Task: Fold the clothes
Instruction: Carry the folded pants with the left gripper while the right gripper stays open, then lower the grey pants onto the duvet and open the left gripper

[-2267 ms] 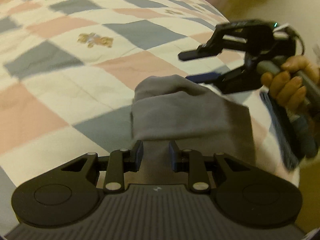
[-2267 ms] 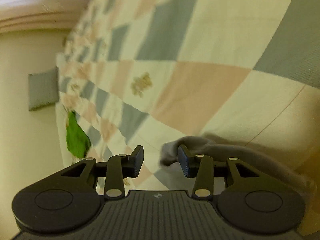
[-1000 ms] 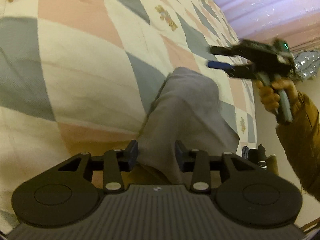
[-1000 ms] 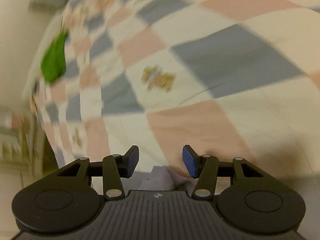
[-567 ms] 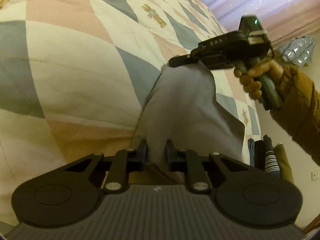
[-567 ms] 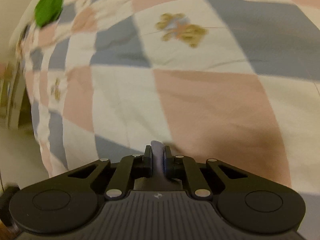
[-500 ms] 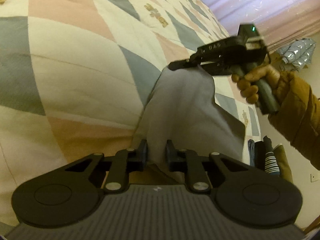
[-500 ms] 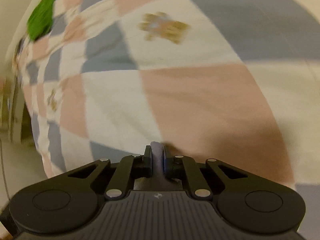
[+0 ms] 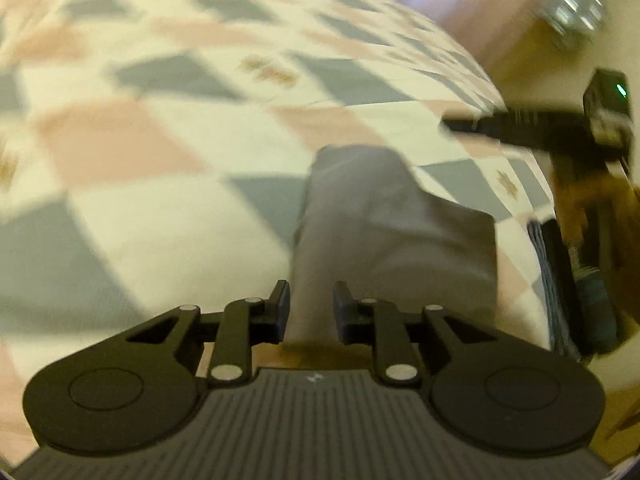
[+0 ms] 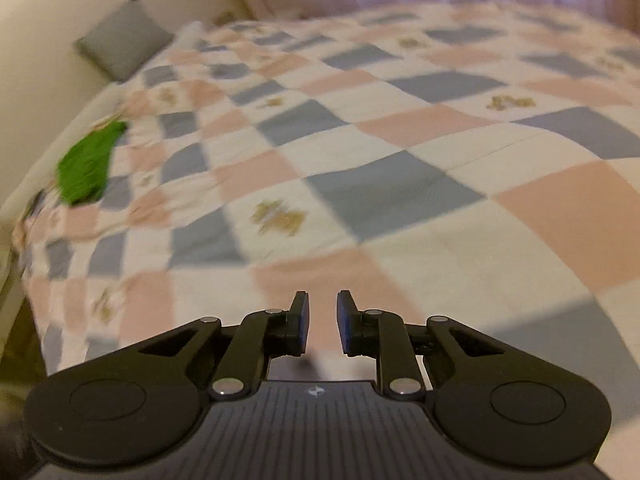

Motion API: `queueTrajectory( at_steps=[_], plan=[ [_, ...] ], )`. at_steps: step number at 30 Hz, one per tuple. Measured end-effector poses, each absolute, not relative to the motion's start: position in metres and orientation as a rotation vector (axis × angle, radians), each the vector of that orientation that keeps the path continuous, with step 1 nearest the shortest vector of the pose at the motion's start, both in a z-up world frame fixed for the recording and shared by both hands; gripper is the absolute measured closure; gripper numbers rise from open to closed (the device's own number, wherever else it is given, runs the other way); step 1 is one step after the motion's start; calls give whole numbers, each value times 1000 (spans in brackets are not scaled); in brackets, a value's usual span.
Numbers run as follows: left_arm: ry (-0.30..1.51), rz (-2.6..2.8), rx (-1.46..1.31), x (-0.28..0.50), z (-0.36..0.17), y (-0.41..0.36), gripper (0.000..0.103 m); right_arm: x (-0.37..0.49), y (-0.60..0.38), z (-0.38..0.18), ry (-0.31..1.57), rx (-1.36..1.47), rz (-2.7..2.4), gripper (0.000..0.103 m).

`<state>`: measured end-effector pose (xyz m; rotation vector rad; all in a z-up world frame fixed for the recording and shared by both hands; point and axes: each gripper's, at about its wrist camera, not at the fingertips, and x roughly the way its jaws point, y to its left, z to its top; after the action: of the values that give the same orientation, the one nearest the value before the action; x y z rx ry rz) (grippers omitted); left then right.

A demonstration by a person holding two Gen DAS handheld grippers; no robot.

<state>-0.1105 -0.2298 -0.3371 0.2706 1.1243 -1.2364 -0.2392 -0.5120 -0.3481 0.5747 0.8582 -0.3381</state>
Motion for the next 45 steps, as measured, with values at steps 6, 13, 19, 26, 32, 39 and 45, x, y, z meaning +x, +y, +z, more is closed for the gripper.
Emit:
queueTrajectory(
  at_steps=[6, 13, 19, 26, 32, 39, 45],
  plan=[
    [1112, -1313, 394, -135, -376, -276, 89, -276, -411, -374, 911, 379, -217, 88],
    [1064, -1340, 481, -137, -364, -285, 95, -335, -449, -378, 865, 488, -561, 103],
    [888, -1438, 527, -132, -335, -333, 94, -364, -436, -338, 721, 531, -658, 92],
    [905, -1531, 665, -138, -399, -415, 92, -361, -433, -387, 788, 501, -751, 89],
    [881, -1494, 648, -131, -382, -396, 93, -390, -455, -387, 721, 678, -885, 74],
    [831, -1509, 654, -129, -329, -305, 92, -388, -377, -336, 707, 521, -872, 76],
    [923, -1560, 801, -154, -374, -285, 92, -343, -325, -384, 904, 427, -801, 78]
  ],
)
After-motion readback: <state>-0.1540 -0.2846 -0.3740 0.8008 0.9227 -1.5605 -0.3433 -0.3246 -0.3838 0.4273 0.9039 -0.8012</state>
